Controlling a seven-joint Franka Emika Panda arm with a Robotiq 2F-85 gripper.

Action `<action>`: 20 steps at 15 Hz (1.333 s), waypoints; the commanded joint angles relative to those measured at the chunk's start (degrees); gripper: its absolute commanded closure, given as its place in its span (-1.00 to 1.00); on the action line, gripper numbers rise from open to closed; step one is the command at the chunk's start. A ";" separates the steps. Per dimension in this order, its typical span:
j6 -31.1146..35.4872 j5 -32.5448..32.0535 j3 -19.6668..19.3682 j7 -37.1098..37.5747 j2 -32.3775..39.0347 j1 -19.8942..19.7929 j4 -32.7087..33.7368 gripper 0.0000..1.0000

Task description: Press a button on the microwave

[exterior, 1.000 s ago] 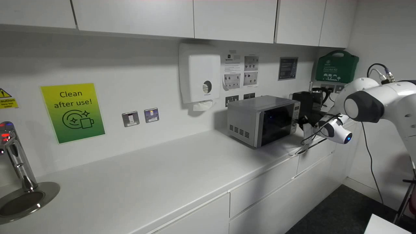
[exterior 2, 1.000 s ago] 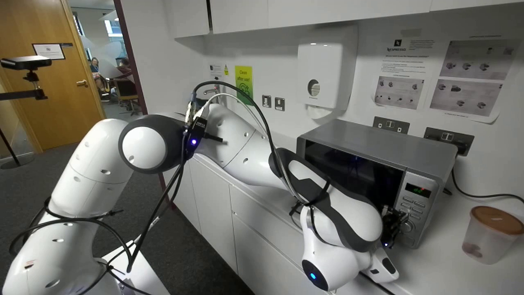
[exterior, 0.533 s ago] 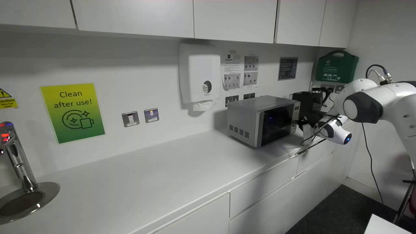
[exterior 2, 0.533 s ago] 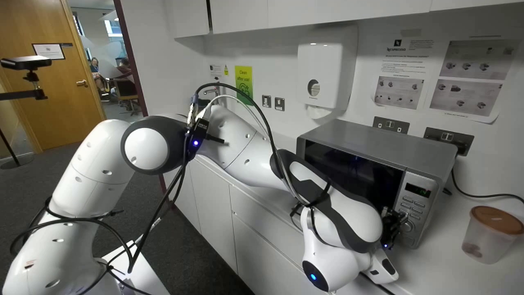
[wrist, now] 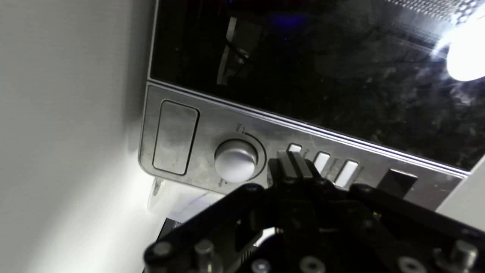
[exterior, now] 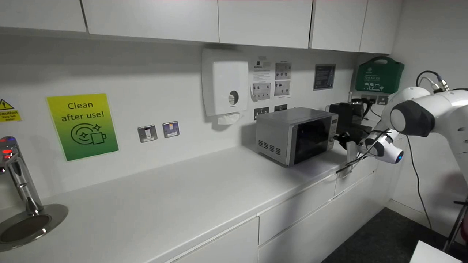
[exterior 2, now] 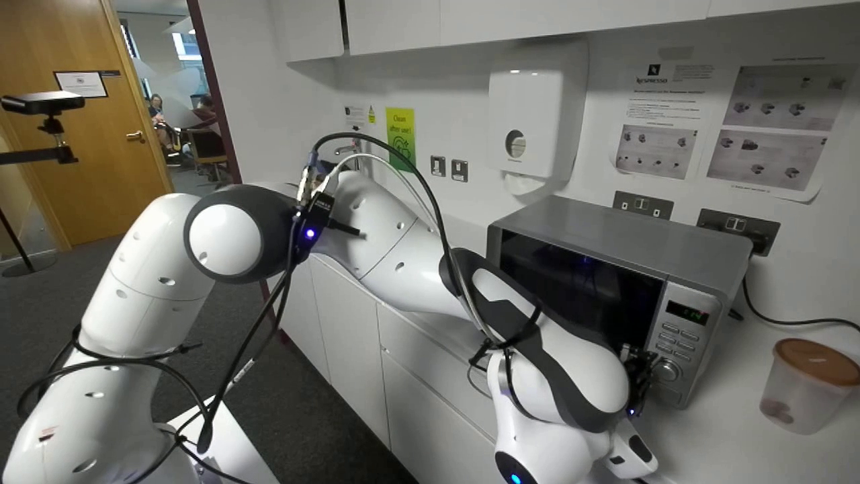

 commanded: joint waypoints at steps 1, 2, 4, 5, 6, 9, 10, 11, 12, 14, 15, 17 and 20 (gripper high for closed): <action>-7.31 -9.46 -2.55 -0.20 -10.13 -1.99 -12.46 1.00; -7.41 -12.94 -3.76 -0.53 -11.76 -2.21 -14.53 1.00; -5.16 -20.73 -6.42 -2.04 -15.97 -2.18 -19.15 1.00; -2.63 -24.91 -8.03 -3.67 -18.21 -1.62 -21.42 1.00; -1.55 -27.84 -9.39 -6.58 -20.52 -1.38 -24.10 1.00; 6.54 -33.46 -11.86 -14.98 -26.30 -0.27 -29.92 1.00; 9.70 -34.54 -12.04 -17.59 -27.77 -0.11 -31.23 1.00; 13.12 -35.28 -11.97 -20.06 -29.16 0.07 -32.45 1.00; 16.96 -35.94 -11.67 -22.30 -30.41 0.44 -33.63 1.00; 24.41 -41.65 -10.27 -20.11 -31.11 1.46 -34.35 1.00; 27.01 -46.12 -9.37 -16.63 -31.19 1.90 -34.73 1.00; 31.03 -54.87 -7.54 -9.87 -30.46 2.57 -35.27 1.00; 34.29 -70.03 -4.93 3.37 -28.51 2.88 -35.86 1.00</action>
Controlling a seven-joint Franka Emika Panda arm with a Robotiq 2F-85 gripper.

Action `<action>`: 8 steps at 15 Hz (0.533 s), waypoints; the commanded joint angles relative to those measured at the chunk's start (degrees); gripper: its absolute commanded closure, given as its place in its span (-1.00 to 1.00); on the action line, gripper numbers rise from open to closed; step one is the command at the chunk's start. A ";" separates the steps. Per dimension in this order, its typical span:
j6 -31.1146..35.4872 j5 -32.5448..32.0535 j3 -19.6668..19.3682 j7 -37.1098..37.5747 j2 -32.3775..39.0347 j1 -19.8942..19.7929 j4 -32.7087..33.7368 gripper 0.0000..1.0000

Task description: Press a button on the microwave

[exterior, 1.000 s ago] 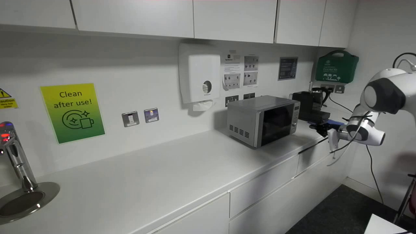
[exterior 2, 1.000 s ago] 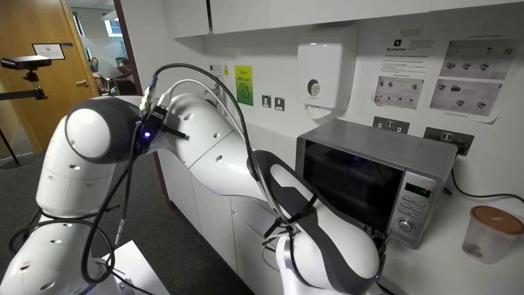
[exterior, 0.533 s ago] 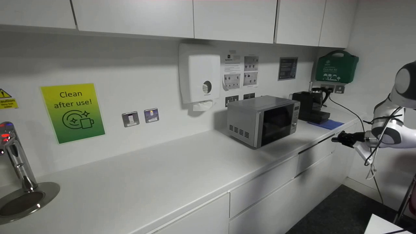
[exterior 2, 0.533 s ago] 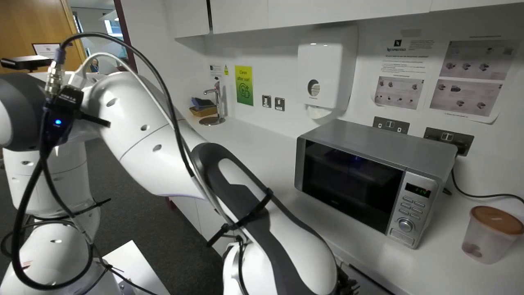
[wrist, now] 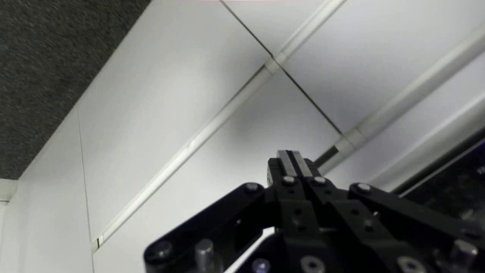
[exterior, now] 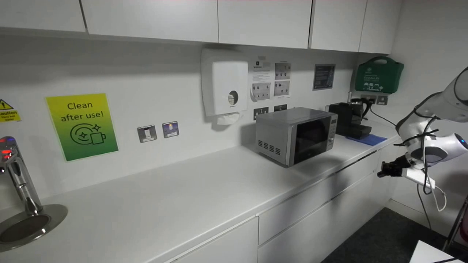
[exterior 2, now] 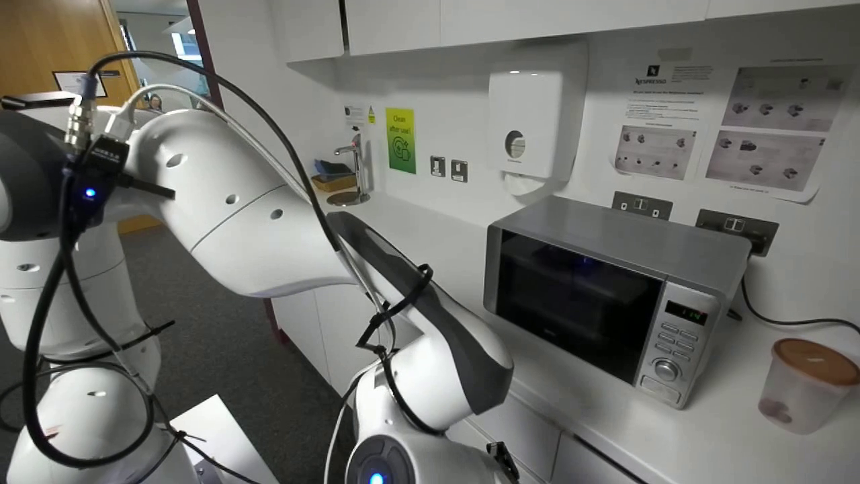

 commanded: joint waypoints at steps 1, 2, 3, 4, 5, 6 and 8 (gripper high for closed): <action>4.34 -15.69 2.81 13.53 0.02 0.18 -1.60 1.00; 4.73 -19.73 3.47 16.96 0.02 -0.15 -1.92 1.00; 5.02 -23.09 4.08 19.78 0.11 -0.52 -1.96 1.00; 5.12 -26.56 4.48 22.84 0.16 -0.77 -1.94 1.00; 5.10 -29.19 4.87 25.20 0.03 -1.11 -1.93 1.00; 4.64 -31.19 5.25 26.95 0.03 -1.57 -1.59 1.00; 3.57 -27.12 4.18 23.35 0.17 -0.48 -0.39 0.50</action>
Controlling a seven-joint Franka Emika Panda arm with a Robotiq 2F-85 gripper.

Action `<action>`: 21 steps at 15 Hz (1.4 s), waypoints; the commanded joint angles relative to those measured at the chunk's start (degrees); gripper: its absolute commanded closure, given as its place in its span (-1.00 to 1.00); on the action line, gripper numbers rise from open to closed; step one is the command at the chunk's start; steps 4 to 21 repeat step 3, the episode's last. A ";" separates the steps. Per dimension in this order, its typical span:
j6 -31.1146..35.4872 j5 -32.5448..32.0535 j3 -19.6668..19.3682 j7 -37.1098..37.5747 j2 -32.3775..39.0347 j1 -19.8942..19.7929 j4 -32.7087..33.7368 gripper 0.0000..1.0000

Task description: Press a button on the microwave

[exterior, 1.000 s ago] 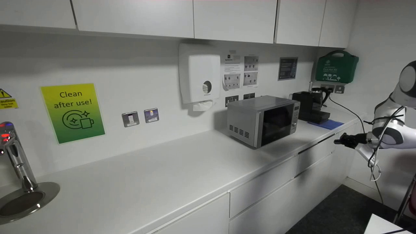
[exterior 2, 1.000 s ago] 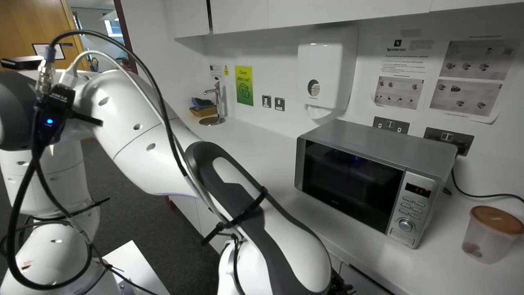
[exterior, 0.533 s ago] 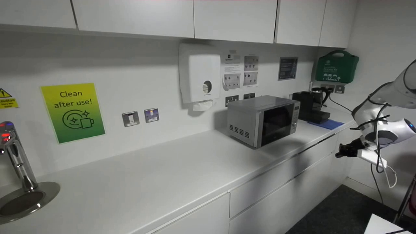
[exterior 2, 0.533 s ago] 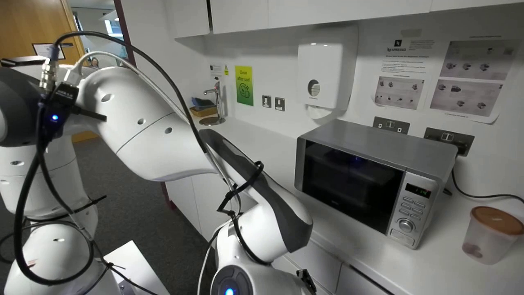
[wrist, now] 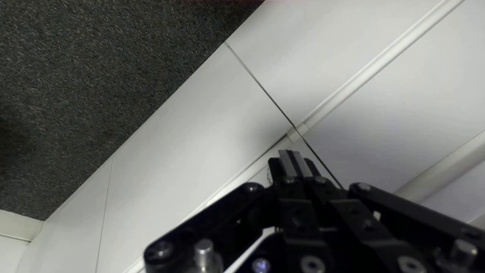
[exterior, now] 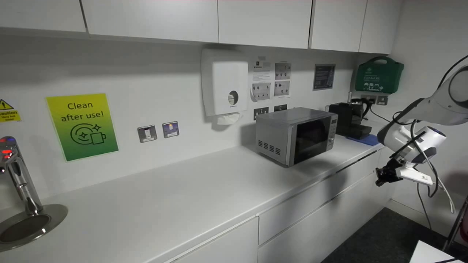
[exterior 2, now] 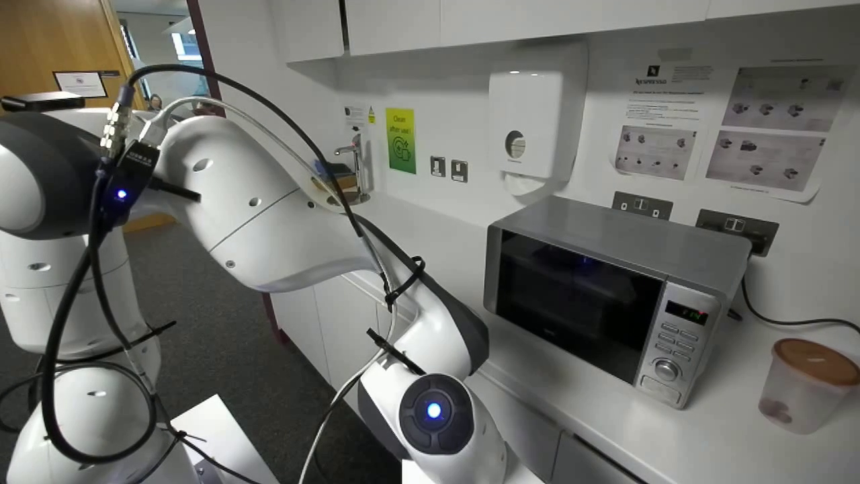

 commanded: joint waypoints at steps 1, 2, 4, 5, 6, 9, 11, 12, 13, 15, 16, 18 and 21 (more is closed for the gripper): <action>0.00 0.23 0.01 -0.05 0.00 0.02 0.11 0.97; 0.00 0.37 0.01 -0.13 -0.01 0.02 0.30 0.81; 0.00 0.38 0.01 -0.13 -0.02 0.02 0.44 0.67; 0.00 0.38 0.01 -0.13 -0.02 0.02 0.44 0.67; 0.00 0.38 0.01 -0.13 -0.02 0.02 0.44 0.67; 0.00 0.38 0.01 -0.13 -0.02 0.02 0.44 0.67; 0.00 0.38 0.01 -0.13 -0.02 0.02 0.44 0.67; 0.00 0.38 0.01 -0.13 -0.02 0.02 0.44 0.67; 0.00 0.38 0.01 -0.13 -0.02 0.02 0.44 0.67; 0.00 0.38 0.01 -0.13 -0.02 0.02 0.44 0.67; 0.00 0.38 0.01 -0.13 -0.02 0.02 0.44 0.67; 0.00 0.38 0.01 -0.13 -0.02 0.02 0.44 0.67; 0.00 0.38 0.01 -0.13 -0.02 0.02 0.44 0.67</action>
